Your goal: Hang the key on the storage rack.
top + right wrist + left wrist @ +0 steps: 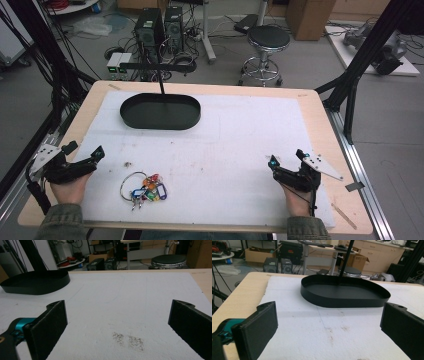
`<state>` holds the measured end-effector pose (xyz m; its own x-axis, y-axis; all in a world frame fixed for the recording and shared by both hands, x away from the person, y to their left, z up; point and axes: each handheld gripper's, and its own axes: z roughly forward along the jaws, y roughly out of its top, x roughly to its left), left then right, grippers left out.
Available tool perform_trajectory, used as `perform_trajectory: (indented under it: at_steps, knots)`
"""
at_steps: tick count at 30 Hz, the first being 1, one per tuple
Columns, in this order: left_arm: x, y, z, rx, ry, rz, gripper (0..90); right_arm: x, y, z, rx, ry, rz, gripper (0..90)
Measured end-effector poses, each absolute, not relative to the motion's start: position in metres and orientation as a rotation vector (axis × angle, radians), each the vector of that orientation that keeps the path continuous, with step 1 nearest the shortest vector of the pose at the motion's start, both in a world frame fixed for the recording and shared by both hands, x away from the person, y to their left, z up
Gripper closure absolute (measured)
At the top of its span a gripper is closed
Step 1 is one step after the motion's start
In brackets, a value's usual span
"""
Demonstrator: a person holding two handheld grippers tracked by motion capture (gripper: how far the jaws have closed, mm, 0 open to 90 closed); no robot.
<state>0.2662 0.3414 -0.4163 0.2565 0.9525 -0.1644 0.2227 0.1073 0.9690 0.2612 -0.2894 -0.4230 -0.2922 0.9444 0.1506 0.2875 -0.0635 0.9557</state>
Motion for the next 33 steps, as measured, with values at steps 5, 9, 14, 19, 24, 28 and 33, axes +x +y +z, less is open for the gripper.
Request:
perform_trajectory:
  at_steps: [5, 9, 14, 19, 24, 28, 33]
  knots:
    - [0.267, 0.342, -0.417, 1.362, 1.213, 0.787, 1.7, 0.262, -0.289, -0.423, 1.345, 1.615, 1.382, 1.2]
    - [0.268, 0.341, -0.417, 1.357, 1.209, 0.762, 1.7, 0.262, -0.289, -0.424, 1.342, 1.62, 1.381, 1.2]
    - [0.268, 0.339, -0.416, 1.346, 1.204, 0.735, 1.7, 0.262, -0.289, -0.424, 1.348, 1.624, 1.378, 1.2]
    - [0.269, 0.329, -0.414, 1.401, 1.16, 0.7, 1.7, 0.264, -0.289, -0.424, 1.339, 1.631, 1.374, 1.2]
    - [0.27, 0.317, -0.41, 1.448, 1.128, 0.658, 1.7, 0.264, -0.288, -0.425, 1.349, 1.641, 1.377, 1.2]
    - [0.271, 0.307, -0.407, 1.484, 1.1, 0.645, 1.7, 0.265, -0.288, -0.425, 1.345, 1.655, 1.381, 1.2]
    - [0.272, 0.295, -0.407, 1.559, 1.062, 0.636, 1.7, 0.265, -0.288, -0.425, 1.342, 1.657, 1.382, 1.2]
